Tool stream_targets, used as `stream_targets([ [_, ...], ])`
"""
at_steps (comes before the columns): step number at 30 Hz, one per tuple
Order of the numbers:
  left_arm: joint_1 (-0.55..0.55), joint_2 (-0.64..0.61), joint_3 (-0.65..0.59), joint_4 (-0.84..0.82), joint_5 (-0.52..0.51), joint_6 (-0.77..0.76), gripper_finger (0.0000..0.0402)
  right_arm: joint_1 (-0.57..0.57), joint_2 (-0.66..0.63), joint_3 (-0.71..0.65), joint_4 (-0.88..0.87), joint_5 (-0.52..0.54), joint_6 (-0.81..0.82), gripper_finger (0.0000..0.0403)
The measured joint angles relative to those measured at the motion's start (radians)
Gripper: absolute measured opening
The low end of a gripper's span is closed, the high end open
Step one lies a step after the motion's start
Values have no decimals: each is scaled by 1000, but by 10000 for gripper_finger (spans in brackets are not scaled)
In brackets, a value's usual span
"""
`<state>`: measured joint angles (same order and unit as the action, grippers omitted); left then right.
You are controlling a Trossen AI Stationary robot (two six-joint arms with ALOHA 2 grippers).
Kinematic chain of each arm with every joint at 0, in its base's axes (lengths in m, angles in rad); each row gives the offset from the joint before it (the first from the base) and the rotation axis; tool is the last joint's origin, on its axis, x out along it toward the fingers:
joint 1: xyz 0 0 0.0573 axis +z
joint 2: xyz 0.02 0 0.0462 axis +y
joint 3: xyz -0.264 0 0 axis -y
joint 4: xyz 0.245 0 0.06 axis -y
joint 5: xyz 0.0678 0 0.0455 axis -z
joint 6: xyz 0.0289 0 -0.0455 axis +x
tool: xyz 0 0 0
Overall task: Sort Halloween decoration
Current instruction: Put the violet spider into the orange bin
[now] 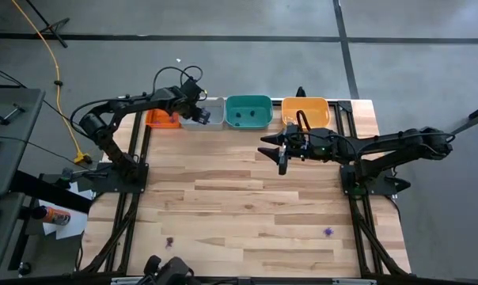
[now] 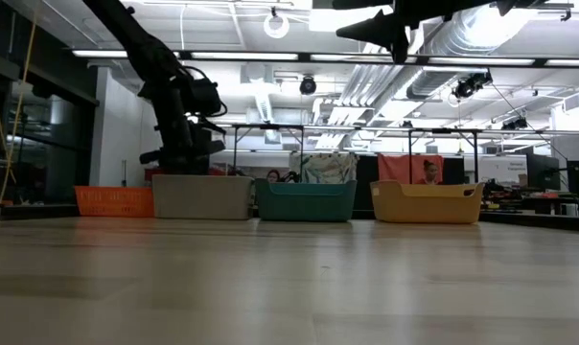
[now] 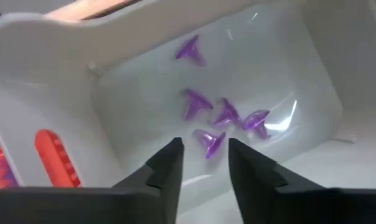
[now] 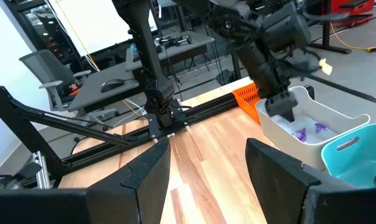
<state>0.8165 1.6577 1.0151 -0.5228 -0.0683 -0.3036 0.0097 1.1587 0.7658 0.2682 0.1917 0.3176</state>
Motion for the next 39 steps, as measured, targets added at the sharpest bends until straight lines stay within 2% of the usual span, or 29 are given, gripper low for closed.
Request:
stream_targets([
  [4,0,-25,54,-3,34,-14,148,0,0,0,-2,-6,0,204],
  [7,-3,-78,104,60,170,18,159,0,0,0,-2,-7,0,204],
  [11,-40,-196,119,204,339,-24,157,0,0,0,-2,-8,0,204],
  [15,-158,-345,99,306,392,-12,137,1,0,0,-2,-22,0,204],
  [18,-294,-461,28,383,393,17,112,5,0,0,-2,-43,35,204],
  [21,-443,-560,-84,493,361,18,77,11,0,0,-2,-49,158,204],
  [25,-637,-644,-277,735,261,17,17,11,0,0,-2,-50,198,204],
  [28,-741,-662,-412,963,194,-2,7,11,0,0,0,-50,157,204],
  [32,-804,-660,-519,1157,114,5,3,11,0,0,10,-50,71,204],
  [39,-811,-657,-545,1156,85,95,1,11,0,0,12,-50,-10,204],
])
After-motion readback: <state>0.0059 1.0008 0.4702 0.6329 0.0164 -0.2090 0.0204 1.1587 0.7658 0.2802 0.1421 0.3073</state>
